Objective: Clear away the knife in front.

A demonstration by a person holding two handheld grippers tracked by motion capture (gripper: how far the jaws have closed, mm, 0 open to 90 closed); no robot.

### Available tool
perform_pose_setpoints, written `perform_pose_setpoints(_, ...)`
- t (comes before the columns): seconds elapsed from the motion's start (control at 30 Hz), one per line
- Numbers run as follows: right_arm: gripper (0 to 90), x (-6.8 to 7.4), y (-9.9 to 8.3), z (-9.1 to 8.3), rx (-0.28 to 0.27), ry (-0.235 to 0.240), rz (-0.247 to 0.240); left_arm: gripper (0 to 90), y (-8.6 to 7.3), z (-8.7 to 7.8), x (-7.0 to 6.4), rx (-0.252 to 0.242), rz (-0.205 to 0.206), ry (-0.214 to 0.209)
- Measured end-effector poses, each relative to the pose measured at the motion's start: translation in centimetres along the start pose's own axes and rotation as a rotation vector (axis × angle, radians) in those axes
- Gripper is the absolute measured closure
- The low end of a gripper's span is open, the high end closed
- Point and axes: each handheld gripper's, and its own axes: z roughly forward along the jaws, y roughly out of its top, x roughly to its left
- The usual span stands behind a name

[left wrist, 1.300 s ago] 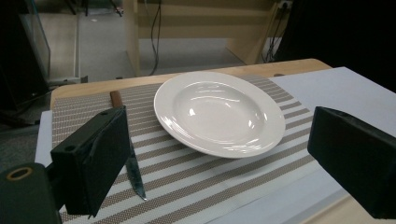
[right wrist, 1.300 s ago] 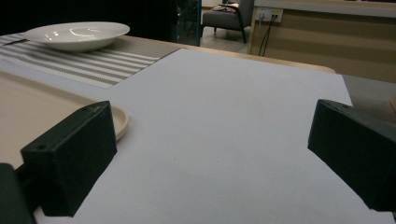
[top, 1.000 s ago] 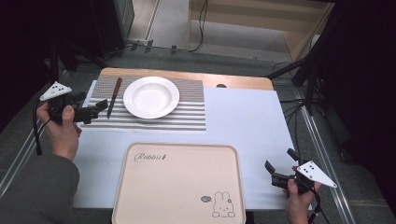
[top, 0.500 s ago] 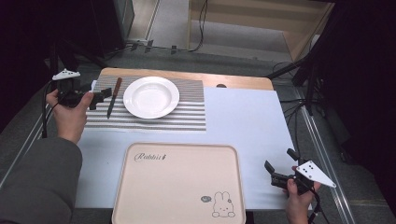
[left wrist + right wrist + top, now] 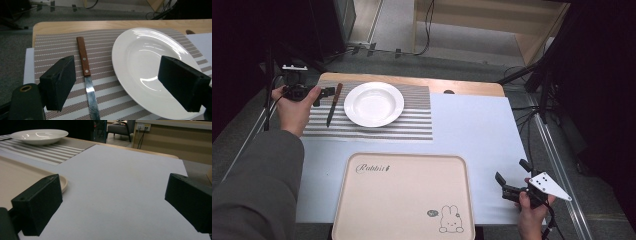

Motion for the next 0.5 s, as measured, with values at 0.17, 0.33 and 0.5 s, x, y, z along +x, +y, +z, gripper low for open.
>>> perform_pose_setpoints(0.17,0.0,0.0,0.0,0.0,0.0,-0.002,0.0,14.8,0.2,1.7,0.8,0.035,-0.031,0.007)
perform_pose_setpoints(0.33,0.0,0.0,0.0,0.1,0.002,-0.006,0.0,16.6,0.5,3.4,1.1,0.083,-0.034,0.029)
perform_pose_setpoints(0.5,0.0,0.0,0.0,0.1,0.005,-0.008,-0.003,22.9,0.9,5.0,1.6,0.124,-0.054,0.067)
